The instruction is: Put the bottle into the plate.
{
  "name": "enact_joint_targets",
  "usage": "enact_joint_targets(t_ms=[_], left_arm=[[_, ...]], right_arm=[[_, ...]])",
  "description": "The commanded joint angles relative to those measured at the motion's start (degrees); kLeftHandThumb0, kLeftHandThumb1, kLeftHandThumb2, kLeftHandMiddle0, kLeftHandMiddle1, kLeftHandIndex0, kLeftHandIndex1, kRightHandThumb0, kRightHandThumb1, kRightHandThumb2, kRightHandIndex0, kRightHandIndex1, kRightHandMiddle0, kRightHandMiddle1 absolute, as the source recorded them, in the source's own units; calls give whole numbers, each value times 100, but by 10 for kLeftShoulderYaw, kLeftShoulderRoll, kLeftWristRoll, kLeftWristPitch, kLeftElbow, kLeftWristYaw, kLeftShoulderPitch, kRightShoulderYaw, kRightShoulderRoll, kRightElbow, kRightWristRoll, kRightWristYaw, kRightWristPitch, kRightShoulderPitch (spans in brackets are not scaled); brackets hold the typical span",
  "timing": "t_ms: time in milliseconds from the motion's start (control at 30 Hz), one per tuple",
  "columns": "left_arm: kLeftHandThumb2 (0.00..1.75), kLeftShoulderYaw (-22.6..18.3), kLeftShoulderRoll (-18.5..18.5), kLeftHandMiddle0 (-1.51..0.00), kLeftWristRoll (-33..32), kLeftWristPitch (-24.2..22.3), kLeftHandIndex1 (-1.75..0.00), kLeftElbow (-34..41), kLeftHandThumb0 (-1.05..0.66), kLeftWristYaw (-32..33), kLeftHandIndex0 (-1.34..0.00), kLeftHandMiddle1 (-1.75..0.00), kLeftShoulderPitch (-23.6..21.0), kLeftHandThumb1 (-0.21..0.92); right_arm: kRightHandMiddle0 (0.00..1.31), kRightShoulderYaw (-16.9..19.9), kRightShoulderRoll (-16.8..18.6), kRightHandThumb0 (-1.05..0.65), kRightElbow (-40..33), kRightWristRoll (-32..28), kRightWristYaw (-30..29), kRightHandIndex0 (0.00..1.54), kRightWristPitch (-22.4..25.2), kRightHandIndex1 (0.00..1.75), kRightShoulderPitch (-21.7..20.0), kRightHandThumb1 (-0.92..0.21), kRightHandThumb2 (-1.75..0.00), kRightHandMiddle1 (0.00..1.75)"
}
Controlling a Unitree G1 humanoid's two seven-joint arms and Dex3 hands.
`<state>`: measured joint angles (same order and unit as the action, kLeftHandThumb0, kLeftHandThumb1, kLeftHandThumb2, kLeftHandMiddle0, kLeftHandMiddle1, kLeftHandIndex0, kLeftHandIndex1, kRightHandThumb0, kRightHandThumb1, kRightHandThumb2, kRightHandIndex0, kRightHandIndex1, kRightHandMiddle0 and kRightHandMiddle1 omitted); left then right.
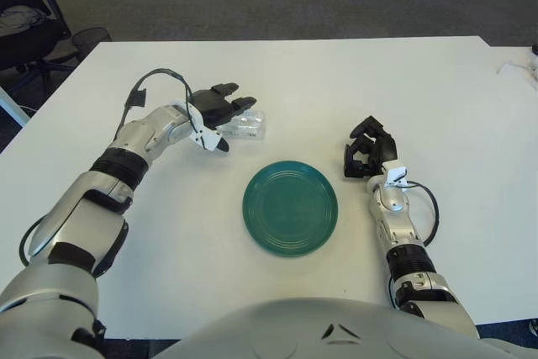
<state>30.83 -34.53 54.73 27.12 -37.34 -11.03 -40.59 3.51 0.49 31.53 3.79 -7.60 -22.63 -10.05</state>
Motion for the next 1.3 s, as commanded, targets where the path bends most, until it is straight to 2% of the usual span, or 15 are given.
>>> enact_joint_targets(t_ms=[0, 300, 567, 700, 1033, 1267], left_arm=[[17, 9, -1, 0, 9, -24, 0, 7, -105, -27, 0, 0, -20, 92], [7, 28, 14, 0, 24, -77, 0, 15, -105, -63, 0, 0, -21, 90], [5, 41, 23, 0, 28, -92, 0, 13, -105, -64, 0, 0, -20, 89], [5, 50, 27, 0, 33, -90, 0, 7, -105, -56, 0, 0, -21, 90], [27, 74, 38, 0, 33, -64, 0, -26, -105, -16, 0, 0, -32, 92], [32, 92, 55, -3, 39, -47, -2, -61, -105, 30, -2, -1, -42, 92]], right_arm=[[58, 0, 3, 0, 25, -1, -3, 82, 37, 167, 29, -6, -159, 175], [58, 1, 3, 0, 22, -4, -1, 82, 34, 166, 31, -7, -158, 175], [58, 0, 3, 0, 23, -2, -4, 82, 34, 167, 31, -6, -159, 175], [58, 0, 3, 0, 25, -1, -8, 82, 34, 168, 29, -6, -159, 175], [58, -1, 3, 0, 27, 0, -11, 81, 39, 168, 27, -6, -159, 175], [58, -2, 3, 0, 29, -1, -10, 81, 42, 167, 25, -7, -158, 175]])
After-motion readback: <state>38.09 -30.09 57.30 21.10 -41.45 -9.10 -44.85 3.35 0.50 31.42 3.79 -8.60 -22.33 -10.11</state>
